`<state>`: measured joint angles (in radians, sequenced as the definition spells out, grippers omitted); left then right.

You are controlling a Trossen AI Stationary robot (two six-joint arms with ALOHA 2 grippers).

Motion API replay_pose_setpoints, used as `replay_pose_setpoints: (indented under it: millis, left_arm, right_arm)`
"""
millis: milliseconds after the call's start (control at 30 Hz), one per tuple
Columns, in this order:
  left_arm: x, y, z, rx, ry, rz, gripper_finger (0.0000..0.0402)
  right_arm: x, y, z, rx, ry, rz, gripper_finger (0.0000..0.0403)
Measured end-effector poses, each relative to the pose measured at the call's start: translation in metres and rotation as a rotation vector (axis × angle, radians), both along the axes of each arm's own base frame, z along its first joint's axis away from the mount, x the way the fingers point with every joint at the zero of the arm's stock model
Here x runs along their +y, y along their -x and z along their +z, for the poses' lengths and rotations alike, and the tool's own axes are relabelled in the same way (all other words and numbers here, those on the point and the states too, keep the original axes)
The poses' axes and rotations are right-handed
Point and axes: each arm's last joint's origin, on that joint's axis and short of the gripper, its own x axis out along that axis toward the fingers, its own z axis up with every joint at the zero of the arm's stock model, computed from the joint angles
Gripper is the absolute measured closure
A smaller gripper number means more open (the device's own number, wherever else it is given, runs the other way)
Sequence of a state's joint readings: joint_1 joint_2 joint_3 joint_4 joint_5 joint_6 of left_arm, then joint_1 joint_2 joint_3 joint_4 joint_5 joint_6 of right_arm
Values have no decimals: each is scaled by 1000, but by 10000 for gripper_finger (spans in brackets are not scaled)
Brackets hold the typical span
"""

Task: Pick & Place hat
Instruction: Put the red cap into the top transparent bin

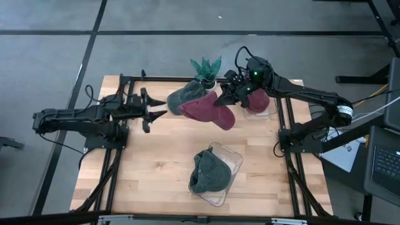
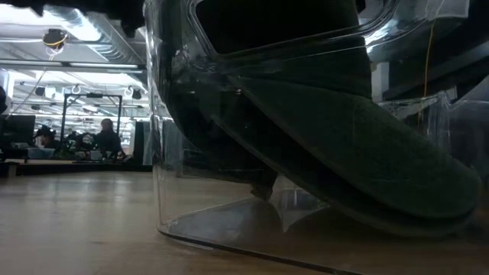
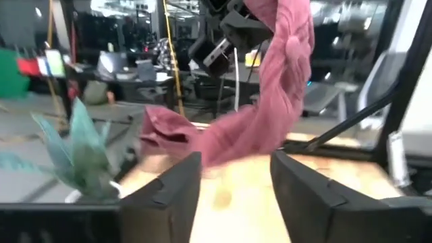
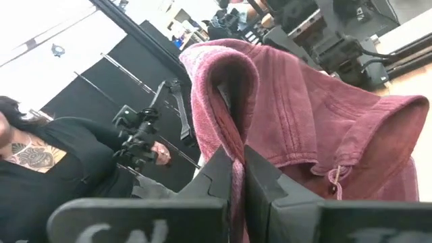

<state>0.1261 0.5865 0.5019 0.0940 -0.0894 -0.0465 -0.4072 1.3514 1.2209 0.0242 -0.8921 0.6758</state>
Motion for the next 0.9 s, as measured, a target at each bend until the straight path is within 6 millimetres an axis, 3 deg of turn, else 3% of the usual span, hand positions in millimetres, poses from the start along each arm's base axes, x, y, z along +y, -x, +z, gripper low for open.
replay_pose_setpoints:
  millis: [133, 333, 633, 900]
  left_arm:
    - [3, -16, 18, 40, -125, 20, 191]
    - [4, -35, 32, 65, -174, -1, 164]
    - [4, -51, 27, 97, -84, -104, 162]
    - [5, -58, 23, 101, -44, -174, 176]
  right_arm:
    - [-1, -6, -6, 10, 8, 6, 386]
    - [-5, -16, -17, 26, 28, 8, 386]
    - [-10, -28, -30, 24, 79, -18, 386]
    - [-3, -35, -26, -56, 91, 39, 386]
